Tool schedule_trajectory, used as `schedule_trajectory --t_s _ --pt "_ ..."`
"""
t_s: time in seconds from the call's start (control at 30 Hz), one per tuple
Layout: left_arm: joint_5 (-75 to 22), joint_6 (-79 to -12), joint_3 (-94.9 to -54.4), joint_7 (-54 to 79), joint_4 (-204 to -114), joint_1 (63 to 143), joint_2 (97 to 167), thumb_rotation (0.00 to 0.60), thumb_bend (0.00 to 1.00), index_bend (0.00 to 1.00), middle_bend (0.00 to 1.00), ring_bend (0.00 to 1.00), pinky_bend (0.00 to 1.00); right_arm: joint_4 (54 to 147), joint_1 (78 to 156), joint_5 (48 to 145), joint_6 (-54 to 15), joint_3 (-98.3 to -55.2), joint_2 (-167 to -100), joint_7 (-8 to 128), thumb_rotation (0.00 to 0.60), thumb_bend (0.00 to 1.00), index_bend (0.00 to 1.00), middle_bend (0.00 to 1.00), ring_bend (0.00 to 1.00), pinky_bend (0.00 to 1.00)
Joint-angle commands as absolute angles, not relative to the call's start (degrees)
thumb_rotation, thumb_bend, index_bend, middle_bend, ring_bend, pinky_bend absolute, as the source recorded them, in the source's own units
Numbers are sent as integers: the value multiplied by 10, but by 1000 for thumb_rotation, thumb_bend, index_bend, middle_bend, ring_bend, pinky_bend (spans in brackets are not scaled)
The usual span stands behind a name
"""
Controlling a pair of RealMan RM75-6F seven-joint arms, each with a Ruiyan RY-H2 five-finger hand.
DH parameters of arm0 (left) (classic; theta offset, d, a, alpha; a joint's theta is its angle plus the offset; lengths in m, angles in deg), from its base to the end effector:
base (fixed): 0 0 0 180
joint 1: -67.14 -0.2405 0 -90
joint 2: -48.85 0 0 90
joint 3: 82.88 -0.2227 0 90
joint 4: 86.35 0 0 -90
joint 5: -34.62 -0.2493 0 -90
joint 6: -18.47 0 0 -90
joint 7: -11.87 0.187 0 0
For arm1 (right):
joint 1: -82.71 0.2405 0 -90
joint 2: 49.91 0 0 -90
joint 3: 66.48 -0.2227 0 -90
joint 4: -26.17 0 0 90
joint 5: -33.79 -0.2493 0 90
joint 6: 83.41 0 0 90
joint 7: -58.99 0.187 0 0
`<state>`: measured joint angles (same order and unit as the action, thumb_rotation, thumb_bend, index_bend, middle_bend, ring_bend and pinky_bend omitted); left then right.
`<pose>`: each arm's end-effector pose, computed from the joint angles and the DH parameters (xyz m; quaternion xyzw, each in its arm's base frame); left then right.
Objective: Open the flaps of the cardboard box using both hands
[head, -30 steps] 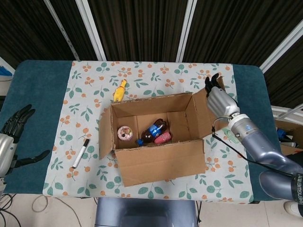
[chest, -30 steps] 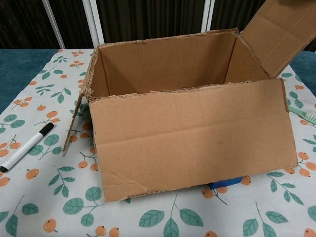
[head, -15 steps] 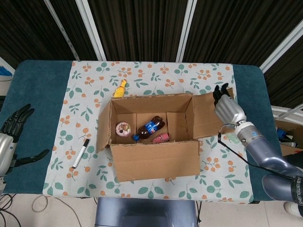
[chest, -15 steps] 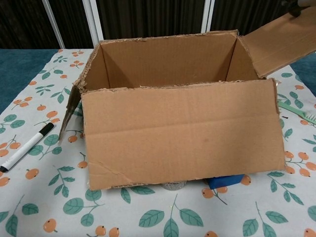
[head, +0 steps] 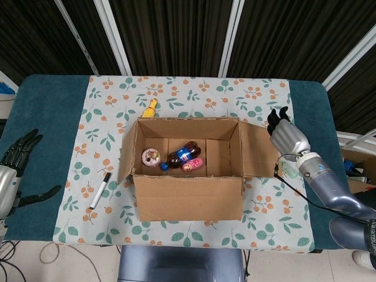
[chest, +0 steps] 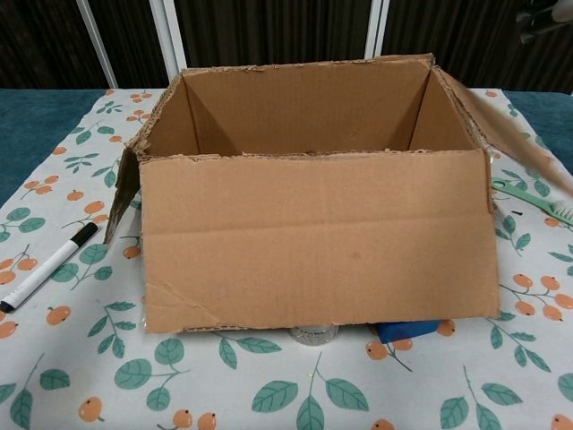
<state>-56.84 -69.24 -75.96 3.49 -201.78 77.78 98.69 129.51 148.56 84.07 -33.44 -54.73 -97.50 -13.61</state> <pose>-0.1722 0.2492 0.1531 -0.5742 -0.3831 -0.5514 0.4685 -0.1498 -0.4082 0.1015 0.8277 0.1255 -0.0481 0.5449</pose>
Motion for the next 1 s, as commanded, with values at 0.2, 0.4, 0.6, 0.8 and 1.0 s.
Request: schedule_trajectory --t_s 0.2,0.4,0.6,0.8,1.0 --pt "-569 -694 -759 35 -2018 777 987 600 104 0 0 0 105 1292 1474 841 -309 -559 -961 -136 600 289 75 60 65 192" --pt "-563 -693 -759 42 -2014 776 987 600 104 0 0 0 105 1306 1437 830 -256 -587 -953 -77 600 288 60 52 60 192" --pt "-544 -697 -765 83 -1989 765 996 600 104 0 0 0 99 1335 1346 837 -179 -615 -955 76 600 238 4 6 21 192" --pt "-520 -705 -771 107 -1952 751 1020 600 92 0 0 0 92 1355 1258 839 -120 -636 -975 225 600 183 0 0 0 192" --pt "-485 -697 -780 127 -1883 740 1058 600 44 0 0 0 50 1359 1166 867 -66 -651 -1021 385 600 177 0 0 0 192"
